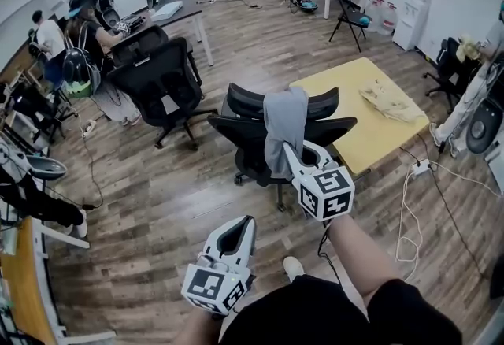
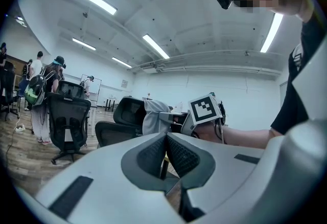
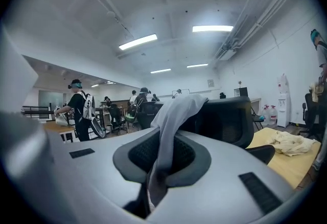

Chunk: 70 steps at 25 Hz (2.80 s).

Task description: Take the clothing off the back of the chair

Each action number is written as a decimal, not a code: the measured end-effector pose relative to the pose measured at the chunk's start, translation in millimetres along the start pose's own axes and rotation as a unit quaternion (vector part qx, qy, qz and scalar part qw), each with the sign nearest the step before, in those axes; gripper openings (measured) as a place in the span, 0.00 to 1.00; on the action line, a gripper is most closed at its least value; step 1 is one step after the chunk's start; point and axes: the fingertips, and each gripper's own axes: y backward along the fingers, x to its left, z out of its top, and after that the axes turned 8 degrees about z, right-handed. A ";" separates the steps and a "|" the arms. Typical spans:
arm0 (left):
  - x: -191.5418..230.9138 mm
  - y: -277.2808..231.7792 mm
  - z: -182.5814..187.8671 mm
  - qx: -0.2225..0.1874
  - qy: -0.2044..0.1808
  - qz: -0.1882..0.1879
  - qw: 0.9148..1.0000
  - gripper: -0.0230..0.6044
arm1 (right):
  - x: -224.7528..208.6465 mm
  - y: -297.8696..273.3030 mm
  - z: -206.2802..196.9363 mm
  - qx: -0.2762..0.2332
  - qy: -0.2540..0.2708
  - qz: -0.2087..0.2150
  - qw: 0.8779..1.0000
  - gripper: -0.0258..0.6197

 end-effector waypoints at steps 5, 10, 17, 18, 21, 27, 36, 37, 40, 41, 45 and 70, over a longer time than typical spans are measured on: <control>-0.5 27.9 -1.1 -0.003 -0.001 -0.001 1.000 0.07 | 24.7 17.1 11.0 -0.017 0.000 0.012 1.000 0.10; -7.8 54.4 3.6 -0.013 -0.005 -0.009 1.000 0.07 | 49.9 37.6 17.3 -0.022 0.005 0.012 1.000 0.10; -16.7 102.4 2.1 -0.024 -0.008 -0.020 0.999 0.07 | 93.4 75.6 18.5 -0.027 0.014 0.008 1.000 0.10; -17.4 110.1 -0.2 -0.024 -0.007 -0.021 0.999 0.07 | 100.2 82.3 17.6 -0.027 0.015 0.007 0.999 0.10; -18.7 133.5 -10.1 -0.021 0.000 -0.026 0.999 0.07 | 122.4 102.6 11.6 -0.028 0.017 0.004 0.999 0.10; -35.8 176.5 -24.2 -0.013 0.002 -0.049 0.999 0.07 | 167.4 148.8 0.1 -0.028 0.017 -0.001 0.999 0.10; -69.9 216.1 -41.8 -0.003 0.000 -0.078 0.997 0.07 | 211.0 215.6 -20.8 -0.019 0.015 -0.001 1.000 0.10; -74.2 218.3 -42.6 -0.002 0.001 -0.078 0.997 0.07 | 213.8 221.8 -21.9 -0.018 0.015 0.001 1.000 0.10; -87.9 221.3 -43.4 -0.002 -0.003 -0.079 0.997 0.07 | 217.3 237.3 -25.4 -0.017 0.013 0.006 1.000 0.10; -94.2 221.4 -43.4 -0.003 -0.005 -0.079 0.997 0.07 | 215.9 243.1 -27.3 -0.017 0.013 0.009 1.000 0.10; -123.9 218.2 -46.4 -0.003 0.000 -0.073 0.997 0.07 | 208.9 269.0 -32.9 -0.014 0.010 0.024 1.000 0.10; -293.5 232.2 -100.2 0.009 0.028 0.005 1.000 0.07 | 168.5 441.6 -110.0 0.042 -0.016 0.113 0.993 0.10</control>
